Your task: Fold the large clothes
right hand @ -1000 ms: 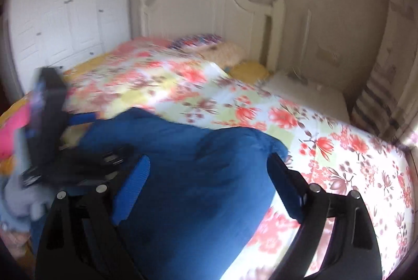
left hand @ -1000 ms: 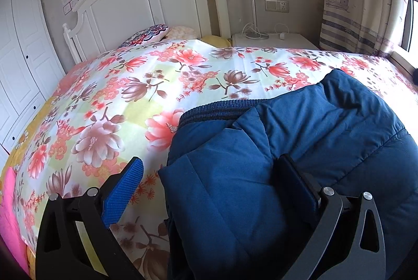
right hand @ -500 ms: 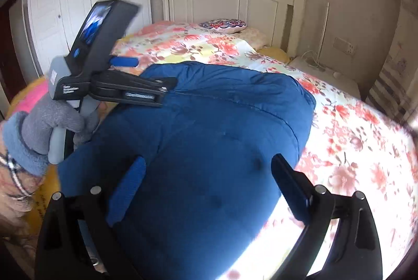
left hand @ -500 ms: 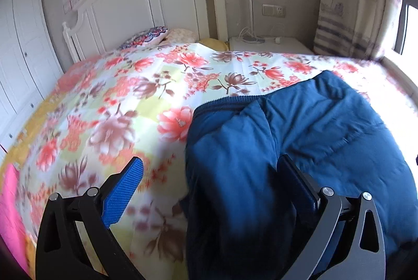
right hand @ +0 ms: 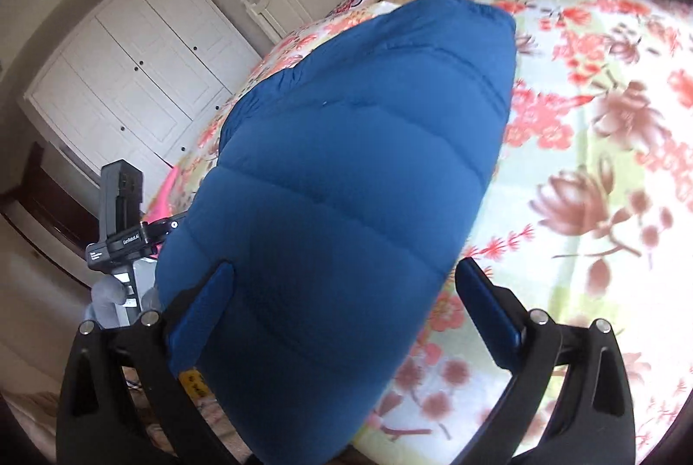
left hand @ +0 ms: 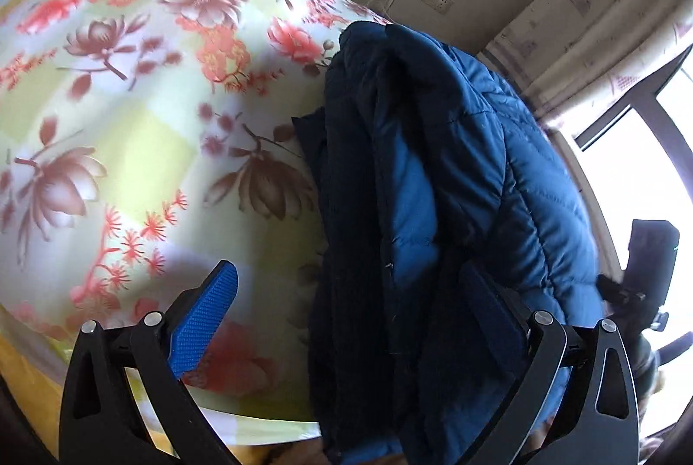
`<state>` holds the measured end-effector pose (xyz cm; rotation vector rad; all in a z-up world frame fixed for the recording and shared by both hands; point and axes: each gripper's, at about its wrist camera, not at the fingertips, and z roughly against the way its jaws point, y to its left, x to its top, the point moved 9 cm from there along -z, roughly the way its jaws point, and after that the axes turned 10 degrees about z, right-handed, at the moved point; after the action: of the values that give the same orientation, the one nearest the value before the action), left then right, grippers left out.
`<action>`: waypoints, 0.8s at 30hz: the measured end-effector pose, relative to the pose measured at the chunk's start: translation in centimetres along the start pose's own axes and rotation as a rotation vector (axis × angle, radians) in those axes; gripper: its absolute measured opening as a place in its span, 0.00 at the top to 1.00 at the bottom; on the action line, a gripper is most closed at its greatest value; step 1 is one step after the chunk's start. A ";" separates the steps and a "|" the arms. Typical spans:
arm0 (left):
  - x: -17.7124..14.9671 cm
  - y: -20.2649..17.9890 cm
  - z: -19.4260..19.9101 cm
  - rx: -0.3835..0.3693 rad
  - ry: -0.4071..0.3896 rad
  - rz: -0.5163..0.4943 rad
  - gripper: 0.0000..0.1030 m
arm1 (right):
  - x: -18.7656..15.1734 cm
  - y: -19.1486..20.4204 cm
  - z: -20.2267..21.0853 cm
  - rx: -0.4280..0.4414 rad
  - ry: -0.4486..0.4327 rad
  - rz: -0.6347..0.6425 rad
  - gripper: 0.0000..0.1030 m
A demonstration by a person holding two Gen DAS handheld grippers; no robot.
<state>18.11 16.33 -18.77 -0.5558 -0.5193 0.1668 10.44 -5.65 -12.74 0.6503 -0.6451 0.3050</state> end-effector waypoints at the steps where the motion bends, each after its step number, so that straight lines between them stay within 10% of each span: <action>1: 0.2 -0.2 0.0 -0.013 0.006 -0.003 0.05 | -0.1 0.3 0.1 -0.002 0.005 0.004 0.02; 6: 0.4 -1.0 -1.6 -0.100 0.070 0.050 0.04 | 0.3 0.4 -0.5 0.000 0.022 -0.009 0.02; 12: 0.3 -2.1 -3.7 -0.024 0.027 -0.070 0.07 | 0.3 0.8 -1.2 -0.027 0.007 0.034 0.03; 16: 0.3 -5.0 -2.6 -0.009 -0.042 -0.160 0.53 | 1.0 1.5 -0.4 -0.114 -0.090 0.137 0.30; 24: 5.0 -13.3 -3.6 -0.114 -0.109 -0.213 0.73 | 6.7 -0.8 4.7 -0.320 -0.244 0.260 0.49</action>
<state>24.40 4.90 -12.05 -0.6007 -0.6936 -0.0361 13.73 -8.85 -5.94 0.2967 -0.9931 0.3567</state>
